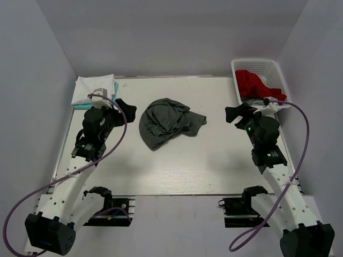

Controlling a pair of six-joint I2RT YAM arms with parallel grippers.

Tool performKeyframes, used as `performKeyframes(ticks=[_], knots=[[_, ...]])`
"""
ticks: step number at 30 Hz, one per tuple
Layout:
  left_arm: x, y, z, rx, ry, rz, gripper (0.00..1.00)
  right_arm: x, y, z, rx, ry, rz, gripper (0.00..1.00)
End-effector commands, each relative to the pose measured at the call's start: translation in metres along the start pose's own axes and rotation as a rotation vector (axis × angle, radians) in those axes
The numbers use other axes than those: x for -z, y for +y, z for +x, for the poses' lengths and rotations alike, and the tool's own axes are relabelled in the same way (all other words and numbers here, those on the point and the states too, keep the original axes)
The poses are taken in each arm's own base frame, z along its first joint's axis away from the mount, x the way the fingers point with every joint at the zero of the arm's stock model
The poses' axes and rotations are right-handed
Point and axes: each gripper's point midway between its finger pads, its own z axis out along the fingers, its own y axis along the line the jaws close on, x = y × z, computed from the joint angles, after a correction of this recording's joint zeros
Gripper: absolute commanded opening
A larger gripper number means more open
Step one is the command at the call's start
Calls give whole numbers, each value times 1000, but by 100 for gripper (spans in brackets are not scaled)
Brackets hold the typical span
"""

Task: Fold and stack the t-shirts
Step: Flatten out the tshirt

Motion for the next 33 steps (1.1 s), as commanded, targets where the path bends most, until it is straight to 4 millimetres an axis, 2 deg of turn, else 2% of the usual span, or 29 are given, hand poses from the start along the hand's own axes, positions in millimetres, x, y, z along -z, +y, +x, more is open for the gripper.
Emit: performKeyframes(ticks=[1, 3, 5, 6, 7, 9, 10, 11, 12, 13, 15, 16, 18, 19, 20, 21, 22, 23, 24, 25, 26, 28, 29, 30, 32, 33], knots=[[5, -13, 10, 18, 69, 57, 100, -3, 12, 5, 22, 34, -72, 90], [6, -20, 22, 18, 107, 107, 100, -9, 6, 16, 17, 80, -45, 90], [2, -16, 47, 35, 181, 112, 100, -14, 3, 23, 39, 118, -32, 90], [0, -14, 56, 37, 209, 113, 100, -22, -9, 43, 38, 197, 13, 90], [-1, -10, 69, 41, 250, 107, 100, -26, -8, 41, 37, 210, 20, 90], [-6, -12, 100, 70, 369, 143, 100, -32, -7, 61, 45, 320, 11, 90], [-2, -17, 119, 88, 445, 195, 100, -43, -2, 58, 65, 336, 1, 90], [-3, -21, 129, 92, 477, 223, 100, -49, -4, 71, 55, 388, -5, 90], [-2, -15, 155, 104, 555, 211, 100, -54, 0, 73, 60, 402, -27, 90], [-3, -13, 164, 110, 576, 212, 100, -64, 1, 82, 73, 433, -49, 90], [0, -11, 187, 119, 642, 194, 100, -76, 21, 80, 66, 416, -154, 90], [0, -6, 200, 120, 683, 168, 100, -88, 18, 96, 63, 464, -156, 90], [6, -2, 220, 117, 754, 124, 100, -104, 32, 85, 73, 462, -177, 90], [6, 5, 228, 101, 770, 79, 100, -111, 26, 104, 74, 520, -160, 90], [7, 12, 241, 92, 808, 41, 100, -125, 35, 101, 82, 520, -173, 90], [10, 13, 250, 77, 836, 28, 100, -131, 33, 115, 88, 557, -174, 90], [11, 21, 258, 60, 853, -14, 100, -136, 35, 119, 95, 561, -178, 90], [5, 18, 255, 49, 851, -20, 100, -150, 41, 126, 106, 573, -188, 90], [8, 22, 266, 35, 895, -50, 100, -154, 40, 129, 116, 580, -182, 90], [2, 26, 266, 23, 885, -77, 100, -156, 45, 134, 126, 591, -191, 90], [-4, 22, 263, 8, 874, -78, 100, -165, 46, 150, 142, 618, -191, 90], [-11, 31, 269, -2, 877, -132, 96, -176, 51, 151, 160, 613, -195, 90], [-18, 32, 266, 4, 863, -151, 94, -186, 52, 165, 175, 635, -195, 90], [-22, 37, 266, -9, 852, -178, 91, -193, 59, 163, 178, 624, -207, 90], [-28, 40, 272, -15, 869, -199, 81, -204, 64, 172, 193, 627, -210, 90], [-31, 44, 281, -17, 889, -212, 60, -212, 61, 192, 227, 671, -209, 90]])
